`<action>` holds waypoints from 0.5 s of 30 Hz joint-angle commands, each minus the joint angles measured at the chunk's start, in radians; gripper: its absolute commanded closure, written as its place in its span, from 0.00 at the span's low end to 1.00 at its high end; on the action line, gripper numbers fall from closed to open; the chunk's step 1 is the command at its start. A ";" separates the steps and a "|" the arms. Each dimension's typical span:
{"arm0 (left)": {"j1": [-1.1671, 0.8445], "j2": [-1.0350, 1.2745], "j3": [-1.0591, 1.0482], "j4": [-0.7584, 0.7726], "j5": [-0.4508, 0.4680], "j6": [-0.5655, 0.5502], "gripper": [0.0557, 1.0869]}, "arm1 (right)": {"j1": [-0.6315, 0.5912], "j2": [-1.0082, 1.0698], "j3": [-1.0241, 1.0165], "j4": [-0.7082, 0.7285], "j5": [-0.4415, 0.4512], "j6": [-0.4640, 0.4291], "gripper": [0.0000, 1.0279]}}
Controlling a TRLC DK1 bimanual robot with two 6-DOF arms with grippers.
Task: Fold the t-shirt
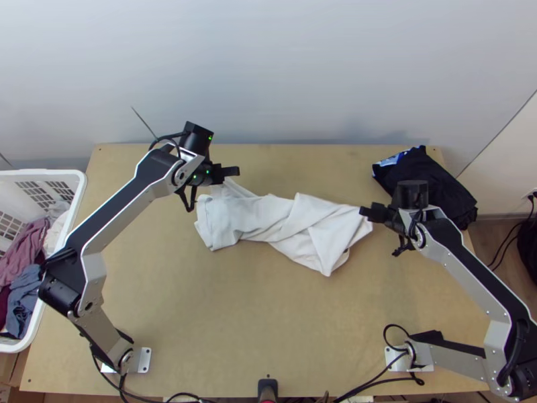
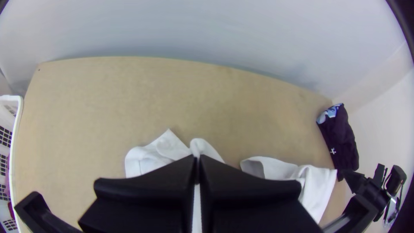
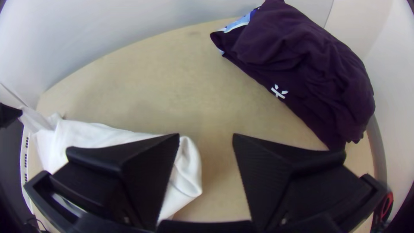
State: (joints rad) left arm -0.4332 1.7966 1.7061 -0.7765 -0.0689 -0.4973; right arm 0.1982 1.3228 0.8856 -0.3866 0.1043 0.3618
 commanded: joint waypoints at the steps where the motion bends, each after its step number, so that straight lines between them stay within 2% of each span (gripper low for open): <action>1: 0.004 -0.019 -0.034 0.003 -0.005 -0.003 0.96 | 0.037 -0.039 0.016 -0.017 -0.002 0.066 0.15; 4: 0.005 -0.016 -0.040 0.005 -0.005 -0.001 0.96 | 0.102 -0.108 0.047 -0.135 -0.003 0.062 0.15; 8: 0.005 -0.005 -0.049 0.005 -0.006 -0.004 0.96 | 0.265 -0.188 0.070 -0.347 -0.048 0.051 0.15; 10: 0.002 0.001 -0.053 0.005 -0.016 -0.009 0.96 | 0.357 -0.231 0.042 -0.373 -0.049 0.052 0.15; 15: -0.002 0.004 -0.054 0.005 -0.023 -0.012 0.96 | 0.465 -0.247 -0.053 -0.390 -0.072 0.054 0.15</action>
State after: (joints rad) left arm -0.4301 1.7935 1.6600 -0.7723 -0.0837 -0.5053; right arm 0.4988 1.1336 0.9077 -0.6994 0.0601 0.4118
